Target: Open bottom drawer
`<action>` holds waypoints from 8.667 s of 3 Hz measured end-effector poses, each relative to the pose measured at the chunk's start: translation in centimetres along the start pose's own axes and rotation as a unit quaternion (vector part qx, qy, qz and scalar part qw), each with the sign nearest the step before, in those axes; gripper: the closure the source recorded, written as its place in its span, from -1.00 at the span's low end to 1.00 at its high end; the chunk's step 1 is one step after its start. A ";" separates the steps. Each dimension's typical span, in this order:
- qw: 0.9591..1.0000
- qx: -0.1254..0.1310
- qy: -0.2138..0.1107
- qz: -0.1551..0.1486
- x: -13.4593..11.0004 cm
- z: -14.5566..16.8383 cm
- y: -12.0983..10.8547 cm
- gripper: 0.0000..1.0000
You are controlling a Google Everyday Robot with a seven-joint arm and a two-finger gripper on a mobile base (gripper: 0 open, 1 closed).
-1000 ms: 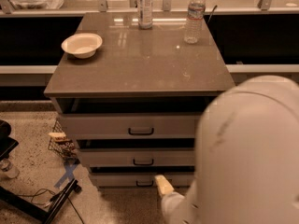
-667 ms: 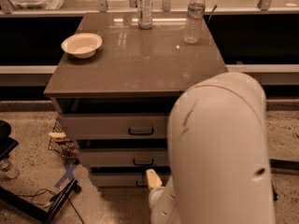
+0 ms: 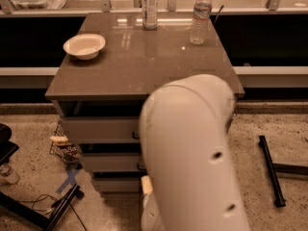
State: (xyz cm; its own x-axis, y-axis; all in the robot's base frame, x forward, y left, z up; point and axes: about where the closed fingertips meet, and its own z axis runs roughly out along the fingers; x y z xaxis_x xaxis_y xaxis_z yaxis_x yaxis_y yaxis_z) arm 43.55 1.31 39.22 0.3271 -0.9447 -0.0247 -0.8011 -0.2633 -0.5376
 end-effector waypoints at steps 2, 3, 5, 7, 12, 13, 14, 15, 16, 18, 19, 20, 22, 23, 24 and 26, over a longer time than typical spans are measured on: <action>0.986 -0.136 0.025 -0.089 -3.7 10.8 4.5 -1.00; 0.978 -0.192 0.055 -0.062 -1.1 17.3 3.8 -1.00; 0.965 -0.259 0.041 -0.009 0.6 19.7 4.8 -1.00; 0.954 -0.293 0.017 0.066 3.4 21.7 9.4 -1.00; 0.948 -0.301 -0.018 0.098 2.5 24.4 9.7 -0.51; 0.948 -0.302 -0.018 0.099 2.5 24.4 9.9 -0.04; 0.948 -0.303 -0.018 0.099 2.4 24.4 10.0 0.43; 0.947 -0.304 -0.018 0.099 2.4 24.5 10.2 0.28; 0.947 -0.305 -0.018 0.099 2.4 24.5 10.3 -0.22; 0.946 -0.307 -0.018 0.099 2.4 24.5 10.6 -1.00; 0.947 -0.306 -0.019 0.096 2.1 25.0 10.7 -1.00; 0.955 -0.281 -0.038 0.088 1.7 26.1 9.4 -1.00; 0.954 -0.282 -0.038 0.088 1.6 26.1 9.6 -0.51; 0.954 -0.283 -0.039 0.088 1.6 26.1 9.7 -0.05; 0.954 -0.284 -0.039 0.088 1.6 26.1 9.8 0.43; 0.956 -0.278 -0.042 0.087 1.3 25.5 10.0 1.00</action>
Offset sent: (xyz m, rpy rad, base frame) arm -0.0074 0.0738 -0.1956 -0.2903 0.5109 0.1540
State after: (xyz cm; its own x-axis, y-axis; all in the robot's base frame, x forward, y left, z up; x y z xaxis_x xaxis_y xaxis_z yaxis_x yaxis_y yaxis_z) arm 48.74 2.46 12.34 0.1857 -0.9706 -0.1529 -0.9818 -0.1897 0.0121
